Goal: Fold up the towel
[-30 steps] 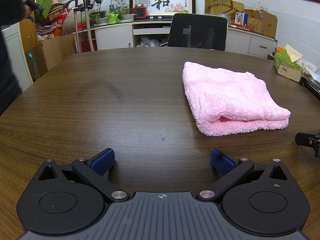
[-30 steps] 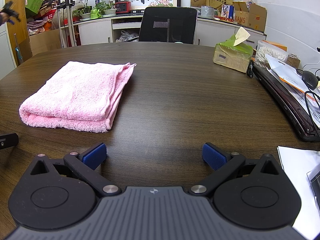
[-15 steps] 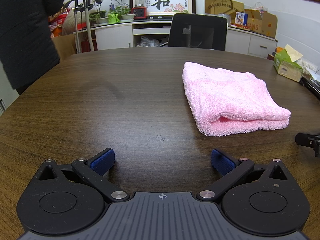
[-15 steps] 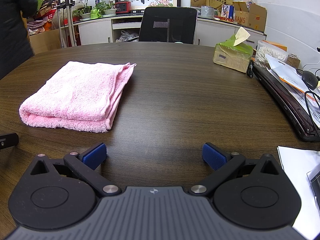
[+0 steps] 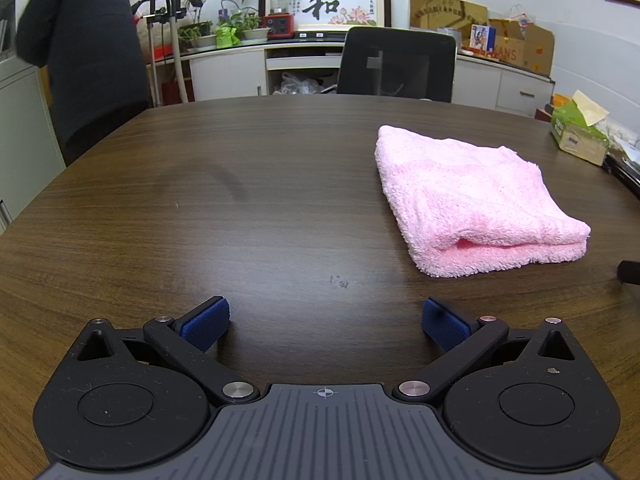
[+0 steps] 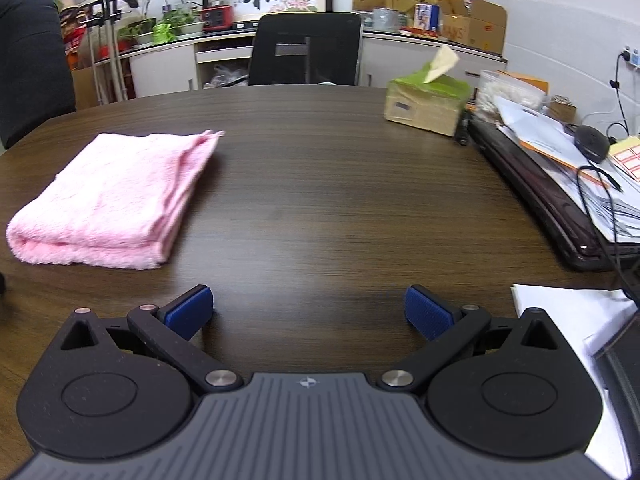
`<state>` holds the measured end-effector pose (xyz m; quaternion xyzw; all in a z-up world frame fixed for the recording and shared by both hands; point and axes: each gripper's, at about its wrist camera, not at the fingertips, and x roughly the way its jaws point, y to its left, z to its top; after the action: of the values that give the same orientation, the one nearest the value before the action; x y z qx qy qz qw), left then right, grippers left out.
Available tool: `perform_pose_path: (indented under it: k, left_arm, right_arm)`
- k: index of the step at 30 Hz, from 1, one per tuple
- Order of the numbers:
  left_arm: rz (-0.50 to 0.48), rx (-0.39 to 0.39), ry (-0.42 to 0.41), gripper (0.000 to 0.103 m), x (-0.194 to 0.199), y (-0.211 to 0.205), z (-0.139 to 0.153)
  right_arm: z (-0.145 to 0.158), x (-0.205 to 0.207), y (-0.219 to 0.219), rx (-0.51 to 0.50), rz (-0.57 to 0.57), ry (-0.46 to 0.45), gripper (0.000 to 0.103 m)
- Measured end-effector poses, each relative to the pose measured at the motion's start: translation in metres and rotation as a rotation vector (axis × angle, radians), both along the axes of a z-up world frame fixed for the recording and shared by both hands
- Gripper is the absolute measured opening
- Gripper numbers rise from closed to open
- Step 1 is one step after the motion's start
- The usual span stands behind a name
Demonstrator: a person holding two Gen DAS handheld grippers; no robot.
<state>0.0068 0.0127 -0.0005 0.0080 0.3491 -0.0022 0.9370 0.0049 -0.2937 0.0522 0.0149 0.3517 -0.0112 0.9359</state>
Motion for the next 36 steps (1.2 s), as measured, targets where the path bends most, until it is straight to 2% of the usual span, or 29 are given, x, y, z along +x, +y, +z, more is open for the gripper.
perform_pose_path:
  k: [15, 36]
  left_arm:
    - [0.07, 0.001, -0.001, 0.103, 0.01, 0.047, 0.001]
    - [0.066, 0.001, -0.001, 0.103, 0.007, 0.05, 0.001]
  right_arm:
    - [-0.001, -0.003, -0.011, -0.003, -0.015, -0.014, 0.103]
    - [-0.001, -0.002, -0.011, -0.002, -0.015, -0.013, 0.103]
